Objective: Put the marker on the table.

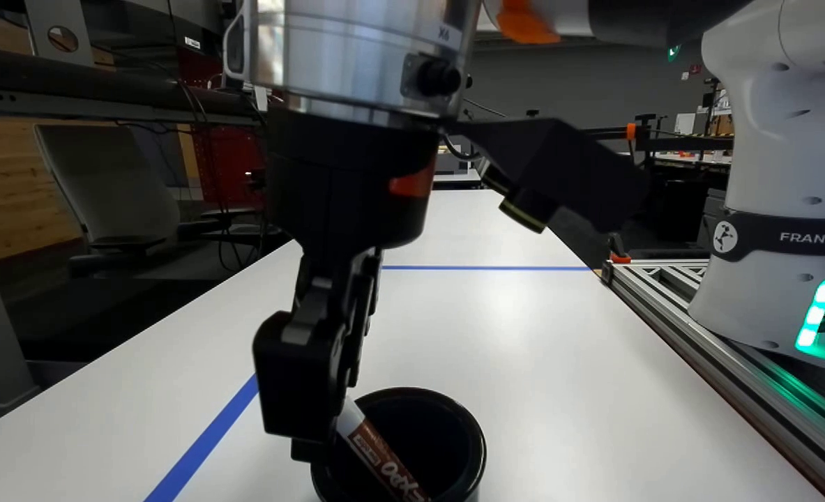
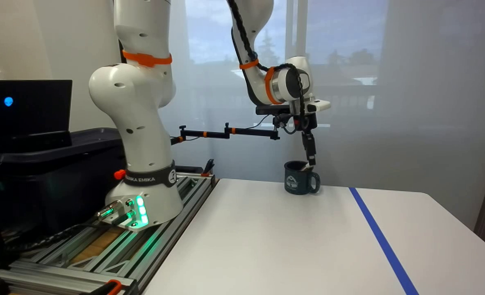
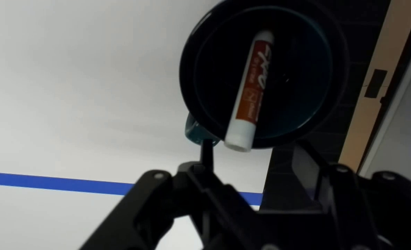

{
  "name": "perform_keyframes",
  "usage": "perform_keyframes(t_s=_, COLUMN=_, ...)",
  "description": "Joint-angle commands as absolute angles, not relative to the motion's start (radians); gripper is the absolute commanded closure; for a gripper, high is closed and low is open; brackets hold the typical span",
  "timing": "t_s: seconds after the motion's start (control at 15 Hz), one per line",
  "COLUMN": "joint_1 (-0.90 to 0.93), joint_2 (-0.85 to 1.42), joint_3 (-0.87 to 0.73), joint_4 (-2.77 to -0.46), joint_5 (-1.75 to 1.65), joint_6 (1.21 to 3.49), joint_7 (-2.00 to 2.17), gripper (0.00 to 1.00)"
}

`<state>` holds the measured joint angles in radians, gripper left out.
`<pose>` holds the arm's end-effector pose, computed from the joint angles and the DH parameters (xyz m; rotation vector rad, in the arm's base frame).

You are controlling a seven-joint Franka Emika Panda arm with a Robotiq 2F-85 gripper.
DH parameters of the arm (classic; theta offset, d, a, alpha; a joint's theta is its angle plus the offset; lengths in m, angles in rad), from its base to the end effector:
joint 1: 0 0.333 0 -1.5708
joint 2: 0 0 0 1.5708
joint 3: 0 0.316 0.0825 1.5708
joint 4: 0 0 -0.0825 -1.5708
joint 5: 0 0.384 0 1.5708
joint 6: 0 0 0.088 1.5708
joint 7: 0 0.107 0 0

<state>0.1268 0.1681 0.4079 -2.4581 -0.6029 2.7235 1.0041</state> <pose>0.4083 0.2702 0.2443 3.0555 0.0922 0.3582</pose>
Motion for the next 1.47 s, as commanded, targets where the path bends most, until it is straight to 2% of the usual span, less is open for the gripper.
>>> perform_keyframes(t_s=0.0, joint_1=0.131, joint_2=0.162, joint_3=0.413, joint_4=-2.450, joint_5=-0.571, joint_6=2.709, joint_7=1.035, gripper=0.54)
perform_keyframes(t_s=0.47, joint_1=0.140, joint_2=0.156, joint_3=0.408, joint_4=-2.447, joint_5=-0.588, joint_6=2.663, joint_7=1.132, gripper=0.49)
perform_keyframes(t_s=0.6, joint_1=0.138, joint_2=0.159, joint_3=0.409, joint_4=-2.446, joint_5=-0.587, joint_6=2.662, joint_7=1.143, gripper=0.52)
perform_keyframes(t_s=0.8, joint_1=0.137, joint_2=0.163, joint_3=0.410, joint_4=-2.446, joint_5=-0.591, joint_6=2.666, joint_7=1.147, gripper=0.66)
perform_keyframes(t_s=0.87, joint_1=0.136, joint_2=0.164, joint_3=0.409, joint_4=-2.445, joint_5=-0.593, joint_6=2.669, joint_7=1.146, gripper=0.75)
perform_keyframes(t_s=0.93, joint_1=0.137, joint_2=0.166, joint_3=0.408, joint_4=-2.445, joint_5=-0.596, joint_6=2.670, joint_7=1.146, gripper=0.79)
perform_keyframes(t_s=1.0, joint_1=0.137, joint_2=0.167, joint_3=0.409, joint_4=-2.444, joint_5=-0.597, joint_6=2.669, joint_7=1.143, gripper=0.78)
perform_keyframes(t_s=1.07, joint_1=0.138, joint_2=0.168, joint_3=0.408, joint_4=-2.443, joint_5=-0.604, joint_6=2.668, joint_7=1.142, gripper=0.71)
perform_keyframes(t_s=1.13, joint_1=0.137, joint_2=0.169, joint_3=0.409, joint_4=-2.443, joint_5=-0.602, joint_6=2.668, joint_7=1.139, gripper=0.71)
perform_keyframes(t_s=1.2, joint_1=0.137, joint_2=0.170, joint_3=0.408, joint_4=-2.443, joint_5=-0.603, joint_6=2.669, joint_7=1.138, gripper=0.74)
perform_keyframes(t_s=1.33, joint_1=0.133, joint_2=0.171, joint_3=0.414, joint_4=-2.444, joint_5=-0.588, joint_6=2.670, joint_7=1.119, gripper=0.93)
perform_keyframes(t_s=1.4, joint_1=0.131, joint_2=0.160, joint_3=0.418, joint_4=-2.449, joint_5=-0.583, joint_6=2.673, joint_7=1.108, gripper=0.99)
